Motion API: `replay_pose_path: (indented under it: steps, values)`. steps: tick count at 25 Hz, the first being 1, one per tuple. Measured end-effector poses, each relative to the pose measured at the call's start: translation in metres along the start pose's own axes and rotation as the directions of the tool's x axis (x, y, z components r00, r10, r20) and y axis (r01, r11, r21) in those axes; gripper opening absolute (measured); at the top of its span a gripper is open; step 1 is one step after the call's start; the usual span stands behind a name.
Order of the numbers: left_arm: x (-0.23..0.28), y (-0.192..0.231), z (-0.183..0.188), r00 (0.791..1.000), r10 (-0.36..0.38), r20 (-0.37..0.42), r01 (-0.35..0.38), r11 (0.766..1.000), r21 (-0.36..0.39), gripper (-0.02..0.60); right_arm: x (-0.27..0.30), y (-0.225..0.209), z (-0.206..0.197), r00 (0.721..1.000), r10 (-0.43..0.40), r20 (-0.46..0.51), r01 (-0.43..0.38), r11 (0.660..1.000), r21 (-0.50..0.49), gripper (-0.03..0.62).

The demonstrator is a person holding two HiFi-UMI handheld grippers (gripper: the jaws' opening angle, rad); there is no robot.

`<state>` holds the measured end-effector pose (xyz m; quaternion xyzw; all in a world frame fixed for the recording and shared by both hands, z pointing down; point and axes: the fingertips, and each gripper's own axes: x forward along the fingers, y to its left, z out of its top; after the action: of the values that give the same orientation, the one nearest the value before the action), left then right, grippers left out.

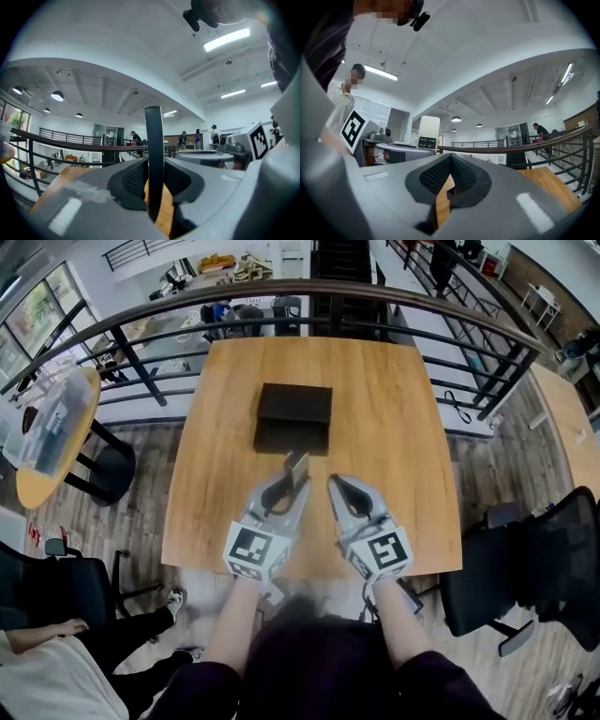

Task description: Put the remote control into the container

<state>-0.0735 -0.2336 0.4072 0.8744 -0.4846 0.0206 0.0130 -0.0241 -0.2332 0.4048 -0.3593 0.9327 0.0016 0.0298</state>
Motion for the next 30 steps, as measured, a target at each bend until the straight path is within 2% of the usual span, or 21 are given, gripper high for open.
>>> replay_pose_path:
  steps: [6, 13, 15, 18, 21, 24, 27, 30]
  values:
    - [0.021, 0.042, -0.005, 0.999, -0.025, -0.019, 0.026, 0.999, 0.037, 0.091, 0.042, -0.009, -0.005, 0.999, -0.03, -0.012, 0.03, 1.0, -0.004, 0.005]
    - [0.061, 0.081, -0.032, 0.993, 0.001, -0.119, 0.018, 0.987, 0.163, 0.091, 0.073, -0.027, -0.031, 0.996, -0.044, -0.072, 0.046, 0.999, 0.015, 0.005]
    - [0.078, 0.092, -0.047, 0.987, 0.014, -0.159, 0.021, 0.977, 0.211, 0.091, 0.079, -0.036, -0.039, 0.995, -0.051, -0.085, 0.053, 0.998, 0.023, 0.005]
    - [0.103, 0.108, -0.085, 0.969, 0.032, -0.247, 0.047, 0.951, 0.307, 0.091, 0.087, -0.05, -0.05, 0.993, -0.063, -0.099, 0.067, 0.997, 0.036, 0.005]
    - [0.127, 0.123, -0.126, 0.935, 0.051, -0.351, 0.11, 0.899, 0.423, 0.091, 0.095, -0.064, -0.061, 0.991, -0.075, -0.114, 0.081, 0.996, 0.048, 0.005]
    - [0.145, 0.137, -0.167, 0.883, 0.072, -0.463, 0.201, 0.834, 0.514, 0.091, 0.099, -0.075, -0.072, 0.986, -0.093, -0.14, 0.102, 0.993, 0.059, 0.005]
    - [0.16, 0.152, -0.199, 0.822, 0.09, -0.563, 0.301, 0.77, 0.562, 0.091, 0.102, -0.08, -0.078, 0.983, -0.098, -0.155, 0.109, 0.992, 0.067, 0.005]
    - [0.171, 0.161, -0.225, 0.763, 0.101, -0.639, 0.389, 0.718, 0.578, 0.091, 0.102, -0.085, -0.083, 0.981, -0.105, -0.165, 0.119, 0.99, 0.073, 0.005]
